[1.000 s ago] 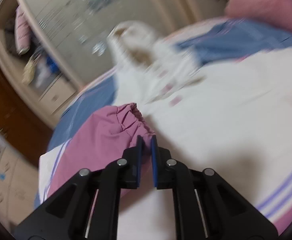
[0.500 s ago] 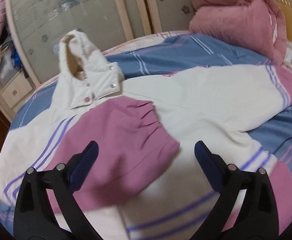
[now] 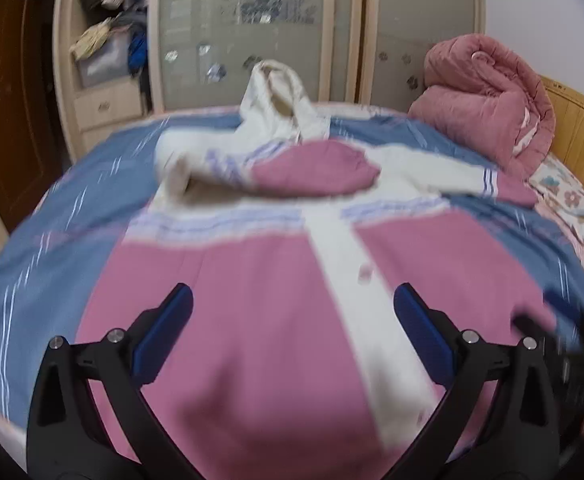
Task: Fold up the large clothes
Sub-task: 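Grasp the other pink sleeve cuff with the right tool and lift it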
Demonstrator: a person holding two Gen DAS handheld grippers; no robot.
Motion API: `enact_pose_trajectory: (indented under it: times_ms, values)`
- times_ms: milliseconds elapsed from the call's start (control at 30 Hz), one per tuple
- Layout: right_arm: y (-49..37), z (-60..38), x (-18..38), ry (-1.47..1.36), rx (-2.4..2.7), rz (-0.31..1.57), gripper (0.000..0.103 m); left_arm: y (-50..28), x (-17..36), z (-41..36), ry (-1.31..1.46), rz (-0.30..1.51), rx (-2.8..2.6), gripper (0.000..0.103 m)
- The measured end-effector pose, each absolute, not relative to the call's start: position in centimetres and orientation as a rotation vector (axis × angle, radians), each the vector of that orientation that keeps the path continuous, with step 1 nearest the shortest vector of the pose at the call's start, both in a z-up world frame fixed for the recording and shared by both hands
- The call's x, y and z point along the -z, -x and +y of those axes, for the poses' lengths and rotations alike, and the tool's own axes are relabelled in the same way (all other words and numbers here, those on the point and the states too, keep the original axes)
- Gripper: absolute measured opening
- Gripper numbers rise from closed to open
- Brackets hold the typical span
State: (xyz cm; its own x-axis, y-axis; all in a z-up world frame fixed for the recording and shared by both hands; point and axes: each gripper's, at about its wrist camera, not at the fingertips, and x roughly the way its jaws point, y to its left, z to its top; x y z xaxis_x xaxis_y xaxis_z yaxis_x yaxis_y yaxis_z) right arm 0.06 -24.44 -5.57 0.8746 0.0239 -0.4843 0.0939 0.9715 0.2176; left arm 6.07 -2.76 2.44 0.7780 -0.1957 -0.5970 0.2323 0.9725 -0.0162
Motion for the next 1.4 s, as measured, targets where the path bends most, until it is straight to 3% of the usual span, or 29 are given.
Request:
enact_pose_trajectory:
  times_ms: [333, 567, 933, 1167, 1267, 1333, 1400]
  values:
    - [0.2, -23.0, 6.9, -0.15, 0.06, 0.521, 0.102, -5.1, 0.2, -0.4, -0.057, 0.616, 0.215, 0.101]
    - [0.1, -23.1, 7.4, -0.122, 0.103, 0.491, 0.102, -4.8, -0.8, -0.3, -0.068, 0.589, 0.246, 0.101]
    - [-2.2, -22.9, 6.8, -0.253, -0.012, 0.551, 0.102, -4.8, -1.4, 0.6, -0.025, 0.561, 0.24, 0.101]
    - [-12.2, -25.2, 3.2, -0.601, -0.186, 0.677, 0.102, -5.0, -1.6, 1.1, -0.013, 0.55, 0.243, 0.101]
    - [-18.1, -26.3, 2.8, -0.624, -0.17, 0.703, 0.101, -5.5, -1.4, 1.6, 0.004, 0.559, 0.229, 0.101]
    - [-22.0, -26.8, 3.5, -0.656, -0.162, 0.752, 0.09, -5.9, -1.2, 1.9, 0.019, 0.57, 0.223, 0.101]
    - [-25.4, -27.3, 4.6, -0.686, -0.14, 0.792, 0.087, -6.3, -1.0, 1.9, 0.028, 0.569, 0.22, 0.101]
